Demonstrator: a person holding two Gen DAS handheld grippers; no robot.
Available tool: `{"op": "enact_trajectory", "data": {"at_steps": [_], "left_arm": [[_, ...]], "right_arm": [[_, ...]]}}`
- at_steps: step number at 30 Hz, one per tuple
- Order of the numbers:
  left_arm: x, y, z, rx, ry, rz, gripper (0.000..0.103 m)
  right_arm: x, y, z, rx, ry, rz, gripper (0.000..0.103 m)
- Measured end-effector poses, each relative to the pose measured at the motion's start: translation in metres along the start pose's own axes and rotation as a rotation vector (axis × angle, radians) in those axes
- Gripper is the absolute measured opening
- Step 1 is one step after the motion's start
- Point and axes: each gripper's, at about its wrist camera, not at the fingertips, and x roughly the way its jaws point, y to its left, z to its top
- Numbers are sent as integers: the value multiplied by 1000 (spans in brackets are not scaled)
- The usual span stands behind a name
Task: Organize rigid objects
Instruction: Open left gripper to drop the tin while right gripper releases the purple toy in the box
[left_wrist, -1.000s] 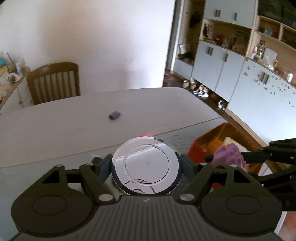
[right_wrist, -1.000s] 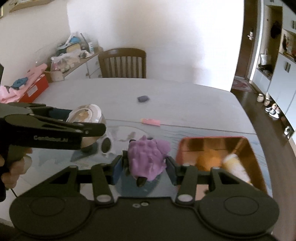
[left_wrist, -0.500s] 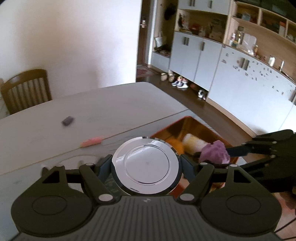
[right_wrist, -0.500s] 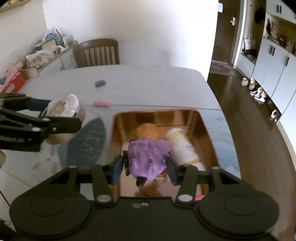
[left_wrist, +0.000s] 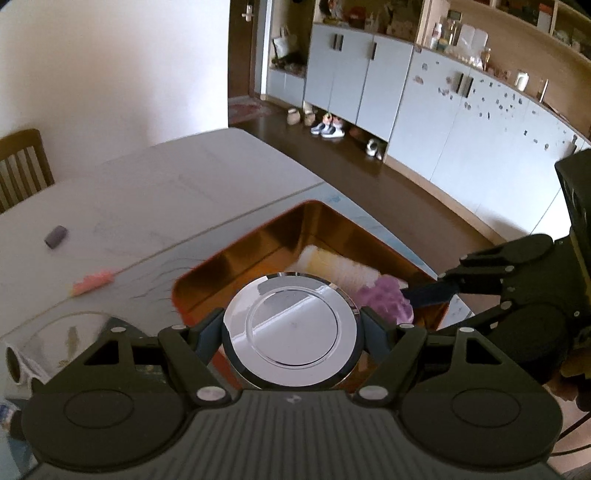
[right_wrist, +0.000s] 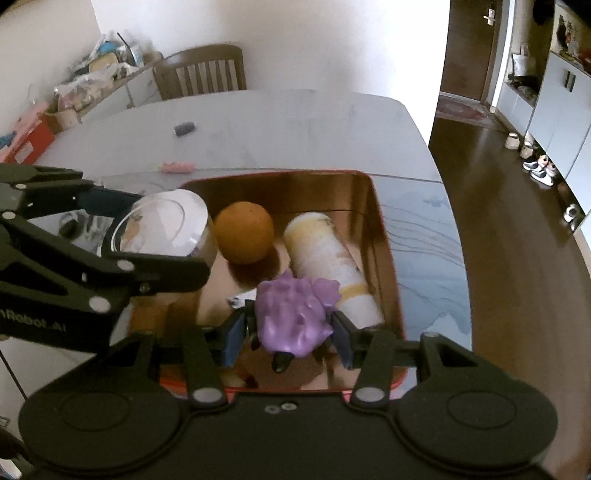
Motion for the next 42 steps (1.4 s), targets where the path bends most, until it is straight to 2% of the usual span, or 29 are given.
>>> {"op": "enact_trajectory", "data": {"at_steps": [12,18,27,30,32,42], "left_arm": [[37,-1,-1,-30,80,42,77],[55,2,0,-39,134,59,77],[59,4,4,-50,154,66,77],[60,2,8,-46,158,77,77],[58,2,8,-42,156,75,77],[27,-1,12,-51,76,51,77]], "right_arm": [[3,-1,-5,-134,19,49,48],[6,-5,-6,-139,40,77,49],[6,-7,-1,-132,43,88,51],[2,-8,1,-119,30,90,54],[-2,-8,1,-111,14,86,60],[-22,-9,6,-89,-26,94,67]]}}
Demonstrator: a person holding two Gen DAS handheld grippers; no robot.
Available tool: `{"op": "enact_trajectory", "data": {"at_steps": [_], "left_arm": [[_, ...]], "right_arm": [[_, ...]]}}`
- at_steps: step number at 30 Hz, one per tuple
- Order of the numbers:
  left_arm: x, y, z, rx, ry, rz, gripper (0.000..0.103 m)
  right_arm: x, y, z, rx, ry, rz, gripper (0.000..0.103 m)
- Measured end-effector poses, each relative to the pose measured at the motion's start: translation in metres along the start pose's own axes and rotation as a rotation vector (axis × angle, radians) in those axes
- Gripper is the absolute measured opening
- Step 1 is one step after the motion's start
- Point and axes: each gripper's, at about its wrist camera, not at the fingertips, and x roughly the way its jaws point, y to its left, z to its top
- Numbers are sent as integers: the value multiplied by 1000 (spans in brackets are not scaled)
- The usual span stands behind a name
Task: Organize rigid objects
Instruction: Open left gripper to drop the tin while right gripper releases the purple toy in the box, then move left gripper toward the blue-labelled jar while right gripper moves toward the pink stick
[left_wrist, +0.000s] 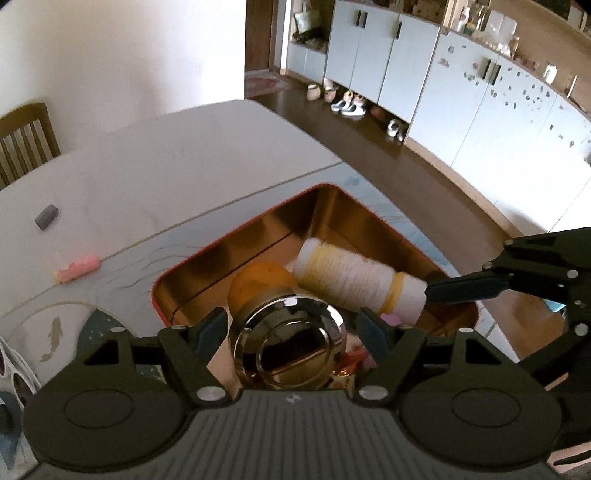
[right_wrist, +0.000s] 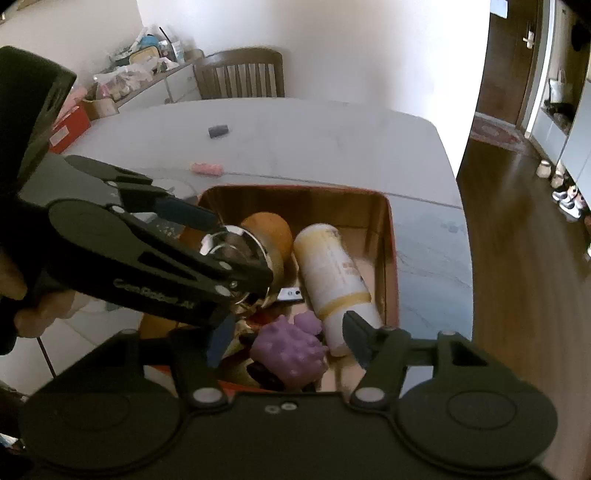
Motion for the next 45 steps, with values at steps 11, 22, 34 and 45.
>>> {"op": "enact_trajectory", "data": {"at_steps": [11,22,34,45], "left_arm": [[-49,7,-5,-5,-99,39,77],[-92,42,-29,-103,-145,105,80],[-126,114,-75,-221,-204,225,83],[-138,195,-106,-238,-203,238,83]], "right_arm": [[-19,5,7,-6,-69,11,80],[-22,28,11,18,-102,91,89],[-5,92,31,27,-117,141,103],[33,157,62,48,-96,95,103]]}}
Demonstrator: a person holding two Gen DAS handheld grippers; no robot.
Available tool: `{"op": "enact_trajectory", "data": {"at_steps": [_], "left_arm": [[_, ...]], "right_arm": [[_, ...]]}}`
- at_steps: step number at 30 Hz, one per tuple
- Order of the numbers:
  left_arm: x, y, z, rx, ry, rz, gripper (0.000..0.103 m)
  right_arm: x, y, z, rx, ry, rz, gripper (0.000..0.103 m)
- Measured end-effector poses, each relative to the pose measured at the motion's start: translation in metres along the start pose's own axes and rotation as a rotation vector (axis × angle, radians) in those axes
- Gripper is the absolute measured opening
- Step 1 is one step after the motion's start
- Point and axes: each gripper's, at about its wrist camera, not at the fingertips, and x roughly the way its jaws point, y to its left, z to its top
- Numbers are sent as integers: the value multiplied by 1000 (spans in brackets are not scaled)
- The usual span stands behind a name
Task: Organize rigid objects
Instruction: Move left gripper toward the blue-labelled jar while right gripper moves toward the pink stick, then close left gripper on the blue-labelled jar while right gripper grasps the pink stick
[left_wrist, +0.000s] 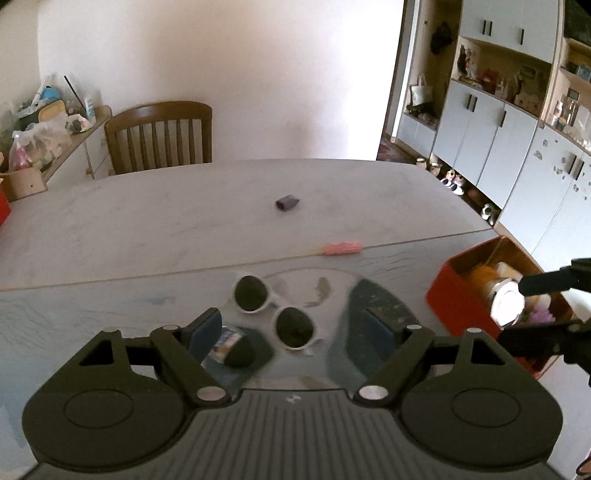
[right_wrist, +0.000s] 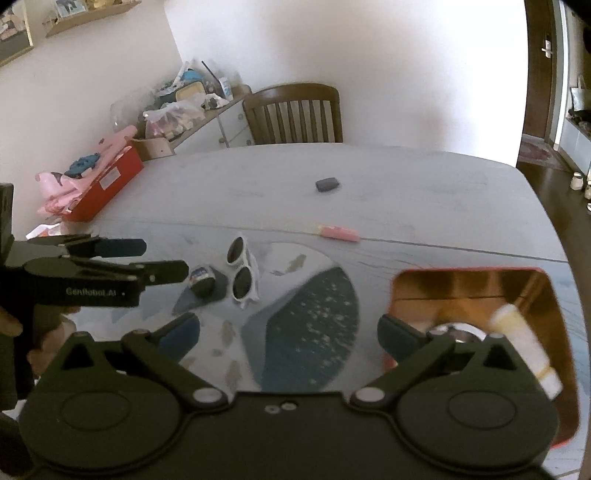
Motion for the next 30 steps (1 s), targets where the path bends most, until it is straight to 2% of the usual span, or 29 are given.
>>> {"op": "enact_trajectory", "data": {"at_steps": [6,12,21,30], "left_arm": [[14,33,-7,3,10,-23,83],[33,53,-14,6,13,-35,83],[64,59,-25,37,39,-57,83],[94,62,-33,59,71,-47,83]], "right_arm": [[28,24,20,-11,0,-52,103],[65,25,42,4,14,-137,102],[130,-2,67,63,37,-283,101],[174,-20,73,104,86,-334,96]]}}
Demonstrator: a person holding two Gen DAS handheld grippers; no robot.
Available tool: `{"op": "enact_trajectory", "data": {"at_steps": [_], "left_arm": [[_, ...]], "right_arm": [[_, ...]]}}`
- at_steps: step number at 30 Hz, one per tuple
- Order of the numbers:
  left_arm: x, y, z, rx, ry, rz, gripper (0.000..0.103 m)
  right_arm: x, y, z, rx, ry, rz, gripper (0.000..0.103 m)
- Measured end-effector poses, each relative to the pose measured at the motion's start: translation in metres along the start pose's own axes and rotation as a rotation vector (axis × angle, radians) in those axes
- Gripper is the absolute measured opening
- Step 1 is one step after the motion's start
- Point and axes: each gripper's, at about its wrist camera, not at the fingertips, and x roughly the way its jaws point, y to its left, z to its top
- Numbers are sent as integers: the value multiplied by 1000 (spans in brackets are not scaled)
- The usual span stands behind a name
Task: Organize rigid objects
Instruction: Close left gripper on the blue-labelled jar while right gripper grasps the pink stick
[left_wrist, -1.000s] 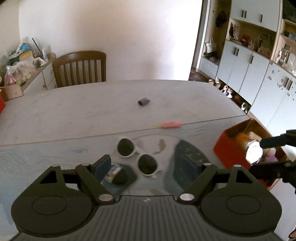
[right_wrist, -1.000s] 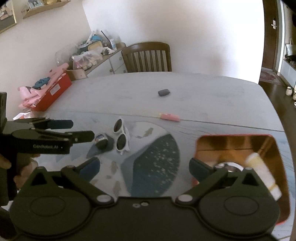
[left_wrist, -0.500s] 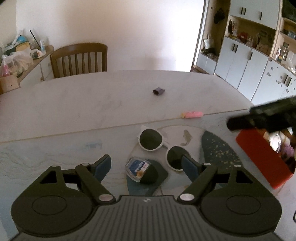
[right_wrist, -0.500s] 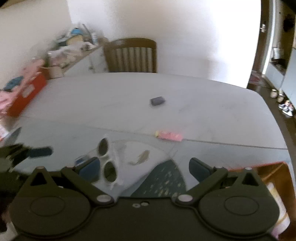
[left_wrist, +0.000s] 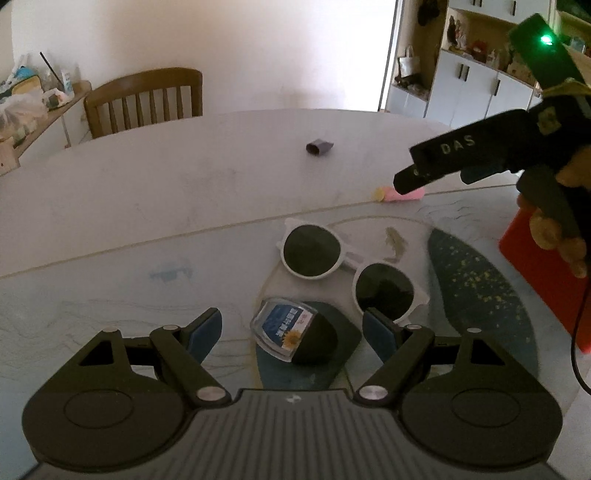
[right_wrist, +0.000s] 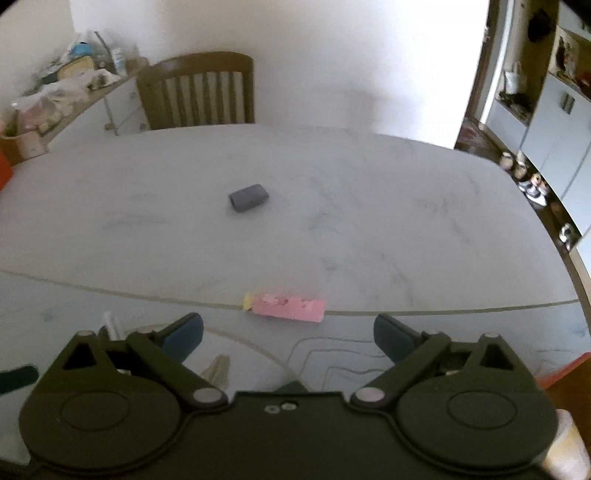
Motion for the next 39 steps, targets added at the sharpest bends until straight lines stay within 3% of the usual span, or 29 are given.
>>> {"op": "enact_trajectory", "data": {"at_steps": [8,13,18,20,27,39], "left_arm": [[10,-2,-6,27,11,-1,82],[11,-8,-9,63,-3,6,74],[9,-13,-11,86,-12,8,55],[9,-12,-10,88,-13,9,53],[8,-12,-9,77,-11,12,53],[-3,-15,-10,38,6,-1,53]], "right_arm": [[25,1,4,43,35,-10,85],[29,3,4,32,43,-27,75],[31,6,5,10,42,-37,64],[30,7,4,6,40,-39,59],[19,7,-1,0,37,-15,59],[-44,10,-19,-15,8,60,59]]}}
